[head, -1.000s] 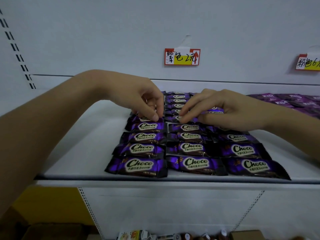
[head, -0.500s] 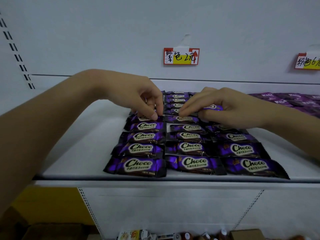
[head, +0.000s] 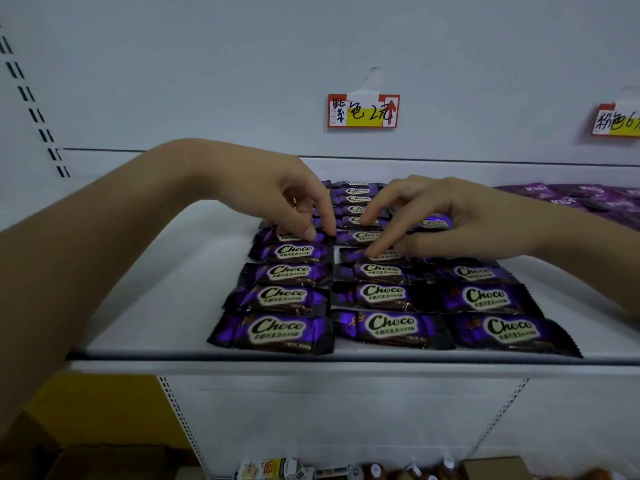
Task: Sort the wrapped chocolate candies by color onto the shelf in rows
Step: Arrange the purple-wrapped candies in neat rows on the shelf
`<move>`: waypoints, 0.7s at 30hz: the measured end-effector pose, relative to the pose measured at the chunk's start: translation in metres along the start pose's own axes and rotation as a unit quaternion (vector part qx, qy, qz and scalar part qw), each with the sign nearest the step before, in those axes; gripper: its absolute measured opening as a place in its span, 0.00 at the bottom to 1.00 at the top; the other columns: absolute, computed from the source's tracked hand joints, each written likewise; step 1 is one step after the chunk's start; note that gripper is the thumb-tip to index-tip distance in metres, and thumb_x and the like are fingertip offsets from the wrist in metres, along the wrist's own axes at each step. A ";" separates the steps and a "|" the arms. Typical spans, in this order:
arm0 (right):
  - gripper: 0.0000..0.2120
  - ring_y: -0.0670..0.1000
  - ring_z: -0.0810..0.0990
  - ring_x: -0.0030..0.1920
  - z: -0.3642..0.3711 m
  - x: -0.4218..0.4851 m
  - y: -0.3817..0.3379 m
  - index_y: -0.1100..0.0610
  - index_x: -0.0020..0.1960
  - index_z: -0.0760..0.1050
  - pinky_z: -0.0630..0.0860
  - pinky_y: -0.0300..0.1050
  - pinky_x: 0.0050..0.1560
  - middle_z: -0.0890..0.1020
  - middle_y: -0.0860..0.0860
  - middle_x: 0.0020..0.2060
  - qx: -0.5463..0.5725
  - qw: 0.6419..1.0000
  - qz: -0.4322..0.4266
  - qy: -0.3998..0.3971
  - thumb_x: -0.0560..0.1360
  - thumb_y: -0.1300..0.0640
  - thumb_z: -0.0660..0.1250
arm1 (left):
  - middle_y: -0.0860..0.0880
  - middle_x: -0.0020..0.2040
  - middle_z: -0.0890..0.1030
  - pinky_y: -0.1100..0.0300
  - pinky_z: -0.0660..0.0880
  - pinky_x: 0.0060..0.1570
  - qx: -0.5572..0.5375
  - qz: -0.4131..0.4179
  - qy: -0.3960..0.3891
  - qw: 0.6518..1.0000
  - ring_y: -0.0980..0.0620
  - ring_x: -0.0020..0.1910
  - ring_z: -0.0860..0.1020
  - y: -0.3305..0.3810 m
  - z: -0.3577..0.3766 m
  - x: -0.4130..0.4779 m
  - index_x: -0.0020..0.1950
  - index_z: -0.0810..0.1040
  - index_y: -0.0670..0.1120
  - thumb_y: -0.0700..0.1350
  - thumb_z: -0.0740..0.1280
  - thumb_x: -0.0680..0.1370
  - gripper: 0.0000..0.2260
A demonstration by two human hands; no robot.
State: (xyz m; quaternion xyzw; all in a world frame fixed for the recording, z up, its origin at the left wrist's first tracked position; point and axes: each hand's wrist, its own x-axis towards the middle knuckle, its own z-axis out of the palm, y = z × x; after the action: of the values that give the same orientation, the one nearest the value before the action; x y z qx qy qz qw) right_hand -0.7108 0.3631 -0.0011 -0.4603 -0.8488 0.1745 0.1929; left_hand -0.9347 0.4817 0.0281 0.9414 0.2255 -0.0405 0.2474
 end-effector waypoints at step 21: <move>0.16 0.36 0.73 0.53 -0.009 0.004 0.017 0.48 0.55 0.81 0.64 0.25 0.52 0.78 0.47 0.54 -0.110 0.988 0.069 0.079 0.77 0.64 0.62 | 0.51 0.48 0.83 0.54 0.77 0.50 0.114 -0.056 0.108 0.986 0.53 0.45 0.81 -0.005 -0.001 0.004 0.50 0.82 0.56 0.48 0.69 0.75 0.05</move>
State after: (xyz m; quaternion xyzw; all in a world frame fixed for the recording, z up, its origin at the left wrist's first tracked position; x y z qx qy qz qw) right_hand -0.6965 0.3761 -0.0003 -0.5488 -0.8109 0.0565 0.1952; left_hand -0.9337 0.4874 0.0265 0.9482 0.2973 0.0224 0.1099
